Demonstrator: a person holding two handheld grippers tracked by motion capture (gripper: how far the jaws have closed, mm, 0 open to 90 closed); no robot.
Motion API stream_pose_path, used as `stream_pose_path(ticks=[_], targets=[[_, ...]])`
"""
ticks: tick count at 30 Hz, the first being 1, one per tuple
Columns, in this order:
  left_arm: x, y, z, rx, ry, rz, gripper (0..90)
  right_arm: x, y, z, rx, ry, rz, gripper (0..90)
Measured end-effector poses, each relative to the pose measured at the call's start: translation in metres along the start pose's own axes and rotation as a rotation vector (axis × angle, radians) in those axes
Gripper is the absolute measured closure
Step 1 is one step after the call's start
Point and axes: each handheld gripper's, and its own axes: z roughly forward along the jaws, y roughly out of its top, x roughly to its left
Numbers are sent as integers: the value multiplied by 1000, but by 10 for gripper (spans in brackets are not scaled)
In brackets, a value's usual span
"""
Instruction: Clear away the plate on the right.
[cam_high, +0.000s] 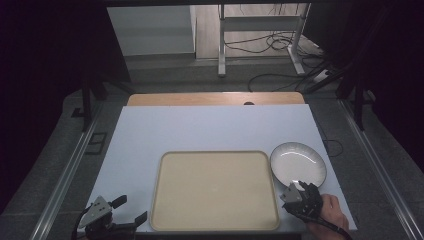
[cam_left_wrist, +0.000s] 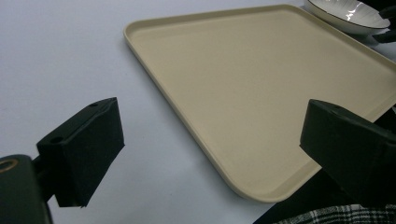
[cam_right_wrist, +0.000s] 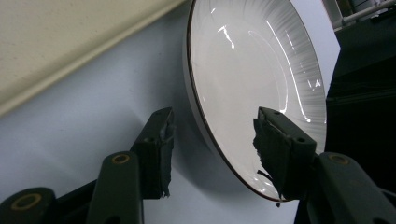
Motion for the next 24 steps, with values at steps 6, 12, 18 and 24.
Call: stream_pose_path(ticks=[6, 12, 18, 24], targets=[[0, 0, 0, 0, 1, 0, 59, 2, 3, 5, 20, -24, -73, 543], [0, 0, 0, 0, 0, 1, 59, 3, 5, 8, 37, -51, -129, 594], [0, 0, 0, 1, 0, 1, 59, 6, 6, 12, 59, -69, -183, 635], [0, 0, 0, 1, 0, 1, 60, 10, 8, 16, 79, -79, -237, 671]])
